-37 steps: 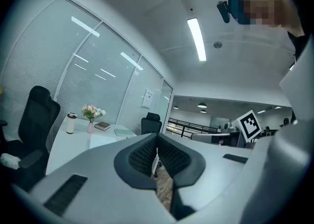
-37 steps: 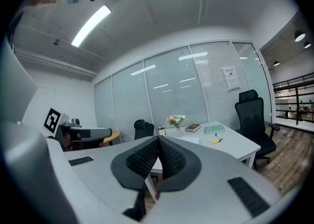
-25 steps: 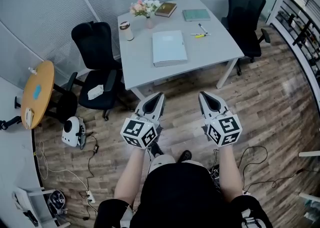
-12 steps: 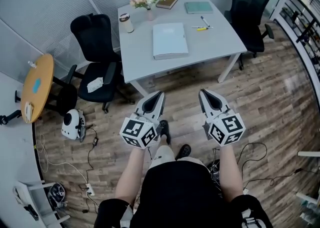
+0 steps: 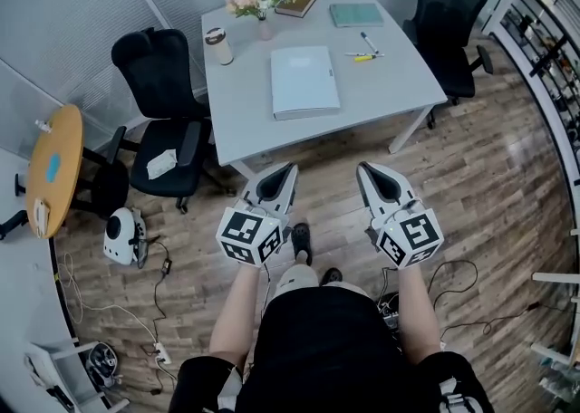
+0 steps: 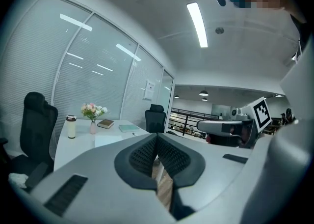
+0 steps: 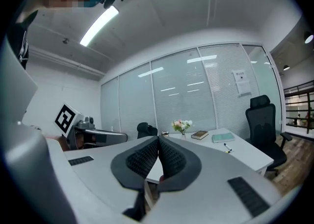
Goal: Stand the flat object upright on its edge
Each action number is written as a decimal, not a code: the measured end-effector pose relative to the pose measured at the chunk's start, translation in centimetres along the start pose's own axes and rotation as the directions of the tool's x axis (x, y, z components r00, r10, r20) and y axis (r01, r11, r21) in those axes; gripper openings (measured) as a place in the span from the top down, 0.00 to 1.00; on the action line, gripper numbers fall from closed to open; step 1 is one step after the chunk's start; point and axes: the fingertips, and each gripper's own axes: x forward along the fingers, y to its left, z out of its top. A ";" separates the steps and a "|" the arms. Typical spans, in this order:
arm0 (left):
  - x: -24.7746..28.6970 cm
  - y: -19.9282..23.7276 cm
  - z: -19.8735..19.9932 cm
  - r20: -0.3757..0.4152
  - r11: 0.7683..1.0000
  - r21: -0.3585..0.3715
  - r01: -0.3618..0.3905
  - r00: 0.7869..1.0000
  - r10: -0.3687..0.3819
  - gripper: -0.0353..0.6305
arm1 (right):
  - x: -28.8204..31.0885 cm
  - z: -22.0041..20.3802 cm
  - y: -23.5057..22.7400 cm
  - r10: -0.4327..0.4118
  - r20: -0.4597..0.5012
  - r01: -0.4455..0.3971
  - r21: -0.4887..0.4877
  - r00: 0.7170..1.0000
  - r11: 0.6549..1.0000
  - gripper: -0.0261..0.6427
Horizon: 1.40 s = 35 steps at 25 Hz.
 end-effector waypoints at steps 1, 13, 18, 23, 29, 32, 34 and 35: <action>0.6 0.9 0.4 -0.004 1.000 0.026 -0.005 1.000 0.005 0.91 | 1.0 0.2 -0.4 0.000 -0.001 0.000 0.011 1.000 1.000 0.94; 7.5 10.6 4.0 0.032 0.996 0.042 0.073 0.997 -0.074 0.91 | 12.9 1.9 -4.0 -0.083 -0.052 0.083 0.000 0.995 0.997 0.94; 9.9 13.4 4.3 0.018 0.992 0.081 0.097 0.995 -0.099 0.91 | 16.0 0.9 -5.1 -0.130 -0.094 0.131 -0.003 0.987 0.991 0.94; 12.1 15.4 4.4 0.017 0.990 0.053 0.128 0.992 -0.129 0.91 | 18.2 0.2 -6.4 -0.139 -0.084 0.143 0.047 0.987 0.989 0.94; 14.8 17.7 4.2 0.033 0.994 -0.004 0.110 0.993 -0.109 0.91 | 20.3 0.5 -10.1 -0.168 -0.028 0.170 0.061 0.985 0.984 0.94; 16.4 19.8 4.2 0.030 0.999 -0.022 0.050 0.998 -0.049 0.91 | 22.9 0.0 -11.9 -0.127 -0.053 0.131 0.068 0.990 0.989 0.94; 17.6 20.9 4.6 0.030 0.999 -0.032 0.014 0.999 -0.013 0.91 | 24.5 0.0 -13.1 -0.111 -0.070 0.115 0.052 0.991 0.992 0.94; 18.4 21.4 4.9 0.029 1.000 -0.028 -0.001 1.000 0.002 0.91 | 25.3 0.1 -13.9 -0.104 -0.078 0.108 0.043 0.991 0.993 0.94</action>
